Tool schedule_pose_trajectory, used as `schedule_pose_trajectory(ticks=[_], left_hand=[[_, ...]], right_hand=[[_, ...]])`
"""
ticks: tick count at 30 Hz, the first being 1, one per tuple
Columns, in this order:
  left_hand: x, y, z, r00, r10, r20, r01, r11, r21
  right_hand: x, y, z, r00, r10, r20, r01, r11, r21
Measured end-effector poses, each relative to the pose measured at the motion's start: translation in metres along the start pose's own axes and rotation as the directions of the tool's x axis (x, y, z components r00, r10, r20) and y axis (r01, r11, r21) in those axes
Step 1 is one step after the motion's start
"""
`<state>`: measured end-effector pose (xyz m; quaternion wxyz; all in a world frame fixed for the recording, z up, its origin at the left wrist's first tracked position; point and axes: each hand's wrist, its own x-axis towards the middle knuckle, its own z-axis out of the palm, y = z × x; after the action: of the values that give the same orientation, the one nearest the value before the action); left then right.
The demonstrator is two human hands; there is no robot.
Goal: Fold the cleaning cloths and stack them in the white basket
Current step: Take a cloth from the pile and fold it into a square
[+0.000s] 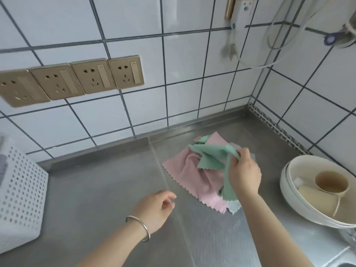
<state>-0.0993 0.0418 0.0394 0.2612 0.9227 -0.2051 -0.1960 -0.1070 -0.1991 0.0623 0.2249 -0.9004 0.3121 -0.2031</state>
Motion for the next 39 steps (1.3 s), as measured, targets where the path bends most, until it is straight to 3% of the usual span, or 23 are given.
schedule_pose_trajectory(ticks=[2,6,10,13,15,19,23,26,28,32,34,37,39], left_hand=[[-0.002,0.001,-0.005,0.998,0.005,-0.06,-0.007,1.0,-0.024],[-0.014,-0.002,-0.019,0.97,0.023,-0.243,-0.046,0.995,-0.088],[-0.037,-0.015,-0.04,0.901,0.109,-0.421,-0.16,0.983,-0.088],[-0.064,-0.028,-0.054,0.818,0.187,-0.543,-0.281,0.955,-0.094],[-0.084,-0.039,-0.062,0.723,0.229,-0.652,-0.344,0.937,-0.052],[-0.12,-0.06,-0.071,0.586,0.287,-0.758,-0.386,0.921,0.05],[-0.138,-0.07,-0.087,0.575,0.246,-0.78,-0.406,0.914,-0.011],[-0.141,-0.072,-0.106,0.63,0.169,-0.758,-0.349,0.934,-0.081],[-0.139,-0.074,-0.115,0.68,0.158,-0.716,-0.265,0.963,-0.04],[-0.133,-0.081,-0.129,0.719,0.099,-0.688,-0.199,0.978,-0.067],[-0.131,-0.085,-0.137,0.713,0.081,-0.696,-0.174,0.983,-0.064],[-0.134,-0.089,-0.144,0.698,0.116,-0.707,-0.168,0.986,-0.004],[-0.138,-0.092,-0.149,0.678,0.141,-0.722,-0.167,0.985,0.035]], right_hand=[[0.002,-0.027,-0.022,0.999,-0.032,0.031,0.027,0.985,0.168],[-0.008,-0.077,-0.049,0.993,0.013,0.118,-0.072,0.853,0.518],[-0.031,-0.115,-0.049,0.93,0.065,0.361,-0.325,0.604,0.728],[-0.053,-0.139,-0.04,0.853,0.076,0.517,-0.495,0.433,0.753],[-0.068,-0.152,-0.027,0.802,0.103,0.589,-0.578,0.387,0.719],[-0.104,-0.177,0.005,0.721,0.114,0.683,-0.67,0.365,0.646],[-0.136,-0.19,0.034,0.626,0.108,0.772,-0.719,0.463,0.518],[-0.152,-0.198,0.043,0.705,-0.003,0.709,-0.453,0.768,0.453],[-0.162,-0.201,0.038,0.75,-0.125,0.65,-0.254,0.852,0.457],[-0.185,-0.212,0.011,0.713,-0.478,0.513,-0.07,0.679,0.73],[-0.192,-0.213,0.008,0.708,-0.58,0.404,0.075,0.63,0.773],[-0.2,-0.212,0.019,0.71,-0.679,0.186,0.463,0.649,0.604],[-0.2,-0.21,0.032,0.715,-0.694,0.086,0.603,0.674,0.426]])
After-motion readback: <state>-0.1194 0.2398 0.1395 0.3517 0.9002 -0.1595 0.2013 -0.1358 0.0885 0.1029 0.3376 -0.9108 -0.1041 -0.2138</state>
